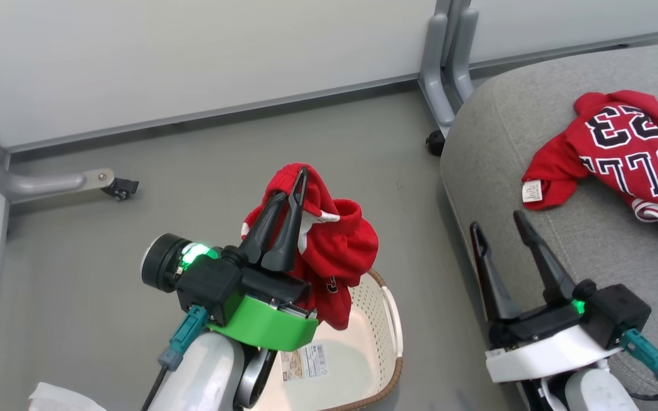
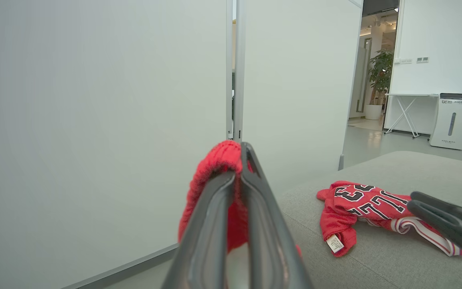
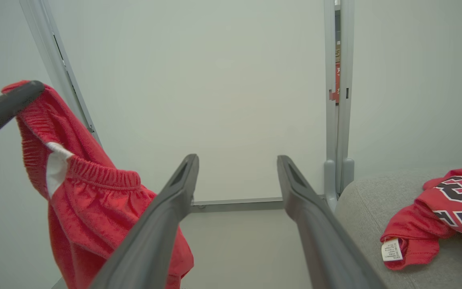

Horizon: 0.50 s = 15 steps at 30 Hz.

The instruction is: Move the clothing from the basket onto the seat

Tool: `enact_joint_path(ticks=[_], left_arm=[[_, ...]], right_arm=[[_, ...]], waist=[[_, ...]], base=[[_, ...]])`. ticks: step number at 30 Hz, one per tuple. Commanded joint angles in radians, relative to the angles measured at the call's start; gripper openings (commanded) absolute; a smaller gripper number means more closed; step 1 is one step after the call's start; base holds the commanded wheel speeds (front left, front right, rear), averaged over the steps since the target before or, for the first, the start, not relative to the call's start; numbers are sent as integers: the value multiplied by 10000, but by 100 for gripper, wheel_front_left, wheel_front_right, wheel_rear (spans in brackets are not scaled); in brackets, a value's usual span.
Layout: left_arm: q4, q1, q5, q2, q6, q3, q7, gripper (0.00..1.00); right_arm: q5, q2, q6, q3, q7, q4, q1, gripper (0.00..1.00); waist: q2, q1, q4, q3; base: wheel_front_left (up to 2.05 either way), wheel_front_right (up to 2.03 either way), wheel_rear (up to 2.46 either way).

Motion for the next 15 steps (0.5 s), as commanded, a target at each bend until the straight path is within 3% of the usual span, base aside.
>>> enact_joint_path(ticks=[1,15], left_arm=[[-55,171,138,-13,41,45,-3,0],[122,-286,0,-32,-24,-591,-5,0]], right_arm=[[-52,-27,-11,77,-2,77,192,100],[-107,-263,-11,1463,-2,339,-23,100]], waist=[[0,1,-111,-209],[0,1,-74,-207]], base=[[0,0,0],[0,0,0]])
